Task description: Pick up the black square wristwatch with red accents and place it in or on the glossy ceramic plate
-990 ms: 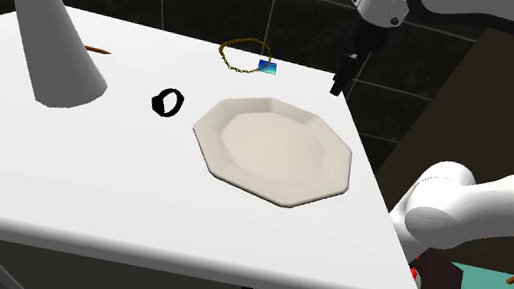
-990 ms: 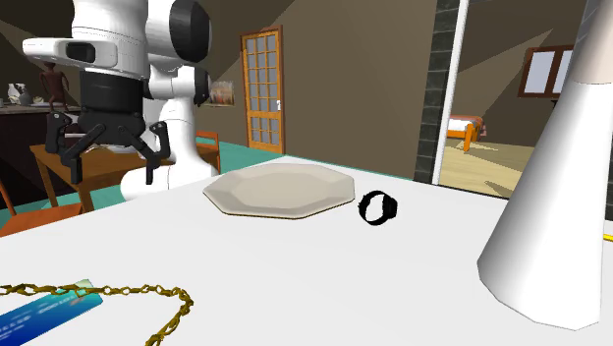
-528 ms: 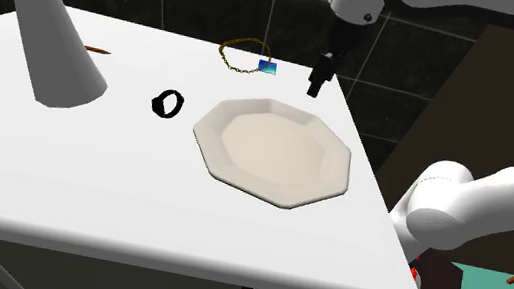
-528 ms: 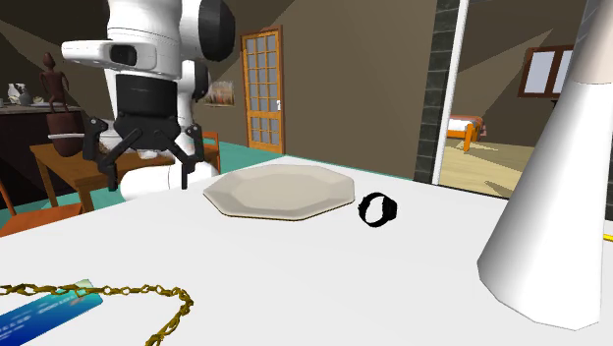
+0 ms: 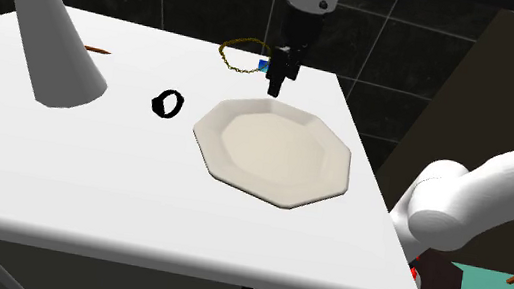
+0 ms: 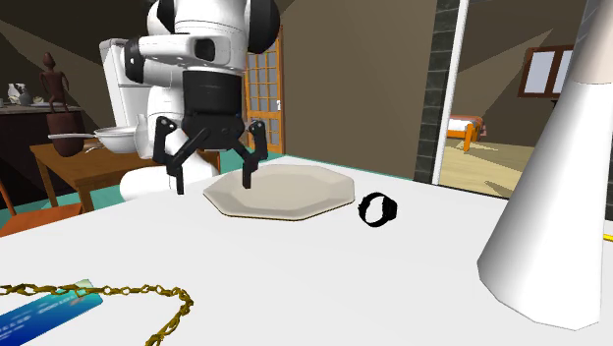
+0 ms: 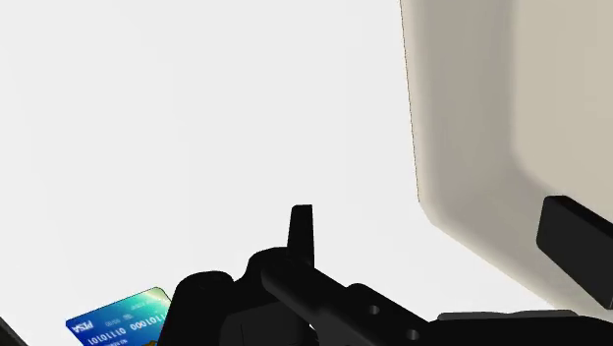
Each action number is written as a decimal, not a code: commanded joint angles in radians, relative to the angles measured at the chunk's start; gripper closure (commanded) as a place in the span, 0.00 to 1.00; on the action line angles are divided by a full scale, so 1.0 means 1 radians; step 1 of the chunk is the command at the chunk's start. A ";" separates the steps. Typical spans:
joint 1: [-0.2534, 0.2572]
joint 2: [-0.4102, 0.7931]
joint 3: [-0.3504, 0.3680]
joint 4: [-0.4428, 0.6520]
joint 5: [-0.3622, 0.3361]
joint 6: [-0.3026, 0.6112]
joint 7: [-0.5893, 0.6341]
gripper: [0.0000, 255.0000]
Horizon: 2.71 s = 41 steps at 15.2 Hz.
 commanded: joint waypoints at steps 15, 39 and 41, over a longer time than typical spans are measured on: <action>0.103 0.553 0.239 0.578 -0.078 -0.076 0.284 0.00; 0.123 0.604 0.252 0.536 -0.094 0.010 0.310 1.00; 0.123 0.604 0.252 0.536 -0.094 0.010 0.310 1.00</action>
